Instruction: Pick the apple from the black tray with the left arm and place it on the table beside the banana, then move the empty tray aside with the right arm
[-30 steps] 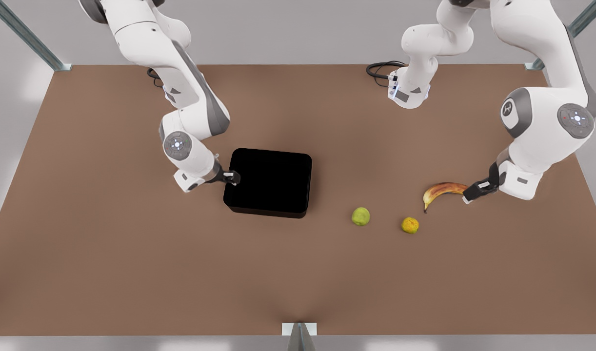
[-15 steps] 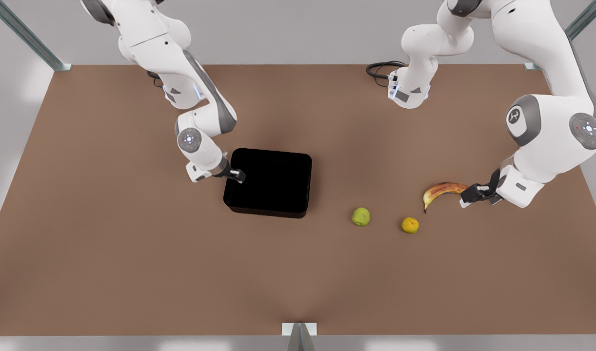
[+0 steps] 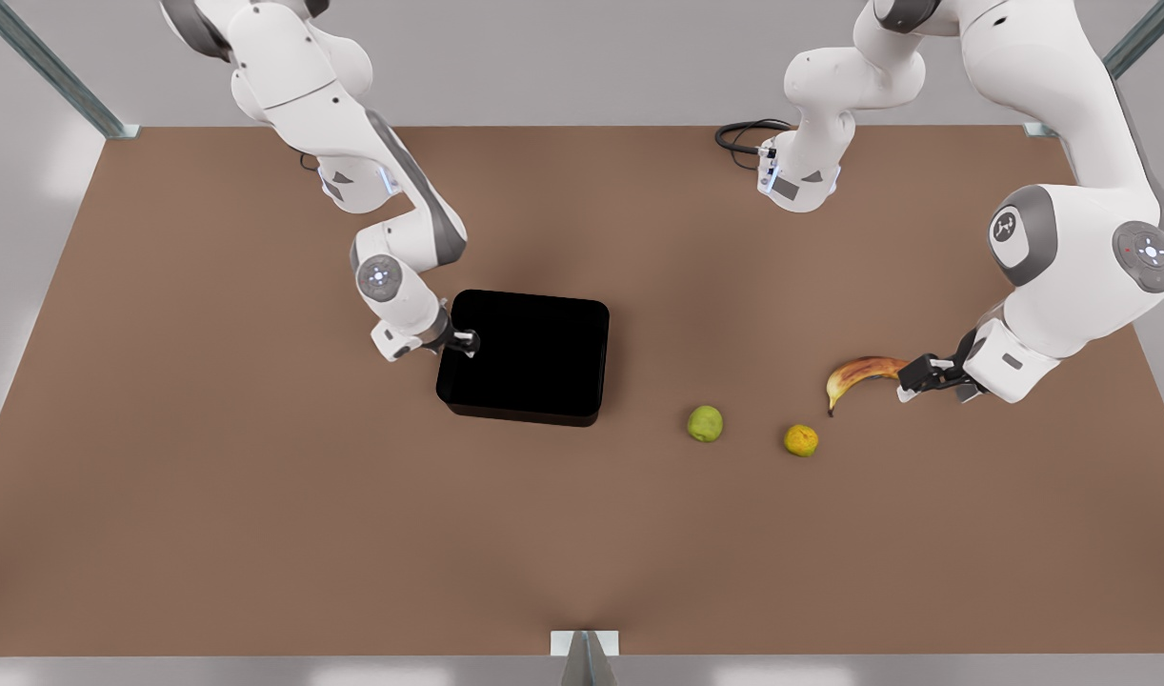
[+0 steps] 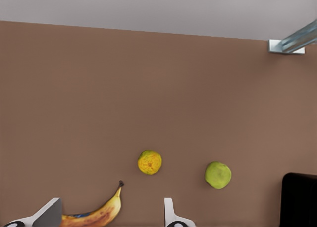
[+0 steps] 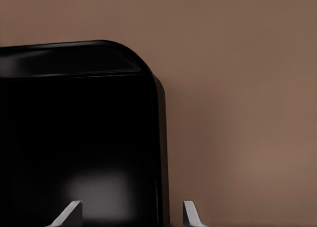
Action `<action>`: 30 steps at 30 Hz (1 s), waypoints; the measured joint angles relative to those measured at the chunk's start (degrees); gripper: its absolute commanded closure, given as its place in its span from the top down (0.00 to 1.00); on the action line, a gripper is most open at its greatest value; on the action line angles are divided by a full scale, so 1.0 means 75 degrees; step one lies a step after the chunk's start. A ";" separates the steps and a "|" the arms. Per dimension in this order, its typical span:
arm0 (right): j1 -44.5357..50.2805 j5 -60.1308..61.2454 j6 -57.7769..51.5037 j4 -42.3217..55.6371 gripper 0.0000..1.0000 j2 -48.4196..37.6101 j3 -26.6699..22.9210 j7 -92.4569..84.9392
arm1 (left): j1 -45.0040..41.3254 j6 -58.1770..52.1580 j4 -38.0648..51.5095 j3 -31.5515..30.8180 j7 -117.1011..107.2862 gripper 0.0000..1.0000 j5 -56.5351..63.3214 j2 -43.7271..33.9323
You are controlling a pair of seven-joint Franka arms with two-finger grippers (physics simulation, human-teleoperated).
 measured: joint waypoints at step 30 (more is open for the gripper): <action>0.0001 0.0034 -0.0014 -0.0086 0.21 0.0147 -0.0007 -0.1398 | 0.0087 -0.0002 -0.0030 0.0014 0.0505 1.00 0.0012 0.0005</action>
